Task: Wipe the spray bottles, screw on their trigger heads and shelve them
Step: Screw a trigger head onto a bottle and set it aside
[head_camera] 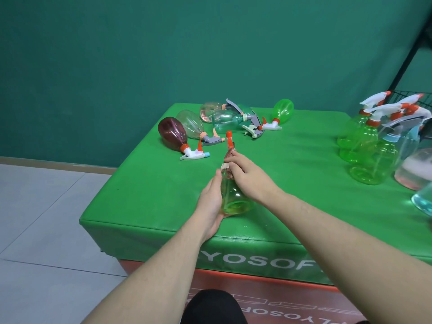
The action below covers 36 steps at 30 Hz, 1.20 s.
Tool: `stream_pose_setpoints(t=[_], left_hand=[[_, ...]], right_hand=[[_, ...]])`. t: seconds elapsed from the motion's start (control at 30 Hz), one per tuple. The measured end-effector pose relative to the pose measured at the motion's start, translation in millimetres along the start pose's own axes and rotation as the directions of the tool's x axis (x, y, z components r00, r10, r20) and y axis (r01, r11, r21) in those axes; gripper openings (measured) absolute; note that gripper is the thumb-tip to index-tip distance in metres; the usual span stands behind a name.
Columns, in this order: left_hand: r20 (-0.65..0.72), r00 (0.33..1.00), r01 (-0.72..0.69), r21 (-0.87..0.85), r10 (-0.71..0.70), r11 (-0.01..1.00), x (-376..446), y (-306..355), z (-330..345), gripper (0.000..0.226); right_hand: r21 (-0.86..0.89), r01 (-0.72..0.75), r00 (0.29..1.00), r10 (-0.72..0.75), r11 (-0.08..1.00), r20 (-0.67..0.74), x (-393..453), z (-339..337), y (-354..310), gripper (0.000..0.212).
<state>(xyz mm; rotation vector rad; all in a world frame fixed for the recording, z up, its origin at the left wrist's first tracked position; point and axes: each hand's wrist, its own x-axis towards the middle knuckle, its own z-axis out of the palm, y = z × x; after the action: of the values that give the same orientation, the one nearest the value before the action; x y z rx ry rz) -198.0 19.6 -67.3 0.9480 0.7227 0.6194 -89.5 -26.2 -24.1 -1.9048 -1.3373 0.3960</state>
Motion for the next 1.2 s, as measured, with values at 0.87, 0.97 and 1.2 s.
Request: stream_pose_setpoints(t=[0.87,0.97,1.2], left_hand=[[0.035,0.996,-0.087,0.0,0.087,0.996,4.7,-7.5,-2.4,0.047],[0.06,0.992,-0.107,-0.031,0.109,0.994,0.0,-6.7,-3.3,0.06],[0.122,0.989,-0.081,-0.038,0.085,0.996,-0.3,-4.7,-4.9,0.033]], right_hand=[[-0.371,0.466,0.811,-0.556,0.803,-0.184,-82.3,15.4,35.1,0.031],[-0.353,0.384,0.849,-0.476,0.853,-0.228,-73.5,14.8,23.6,0.043],[-0.257,0.264,0.936,-0.312,0.93,-0.165,-50.2,16.1,10.2,0.058]])
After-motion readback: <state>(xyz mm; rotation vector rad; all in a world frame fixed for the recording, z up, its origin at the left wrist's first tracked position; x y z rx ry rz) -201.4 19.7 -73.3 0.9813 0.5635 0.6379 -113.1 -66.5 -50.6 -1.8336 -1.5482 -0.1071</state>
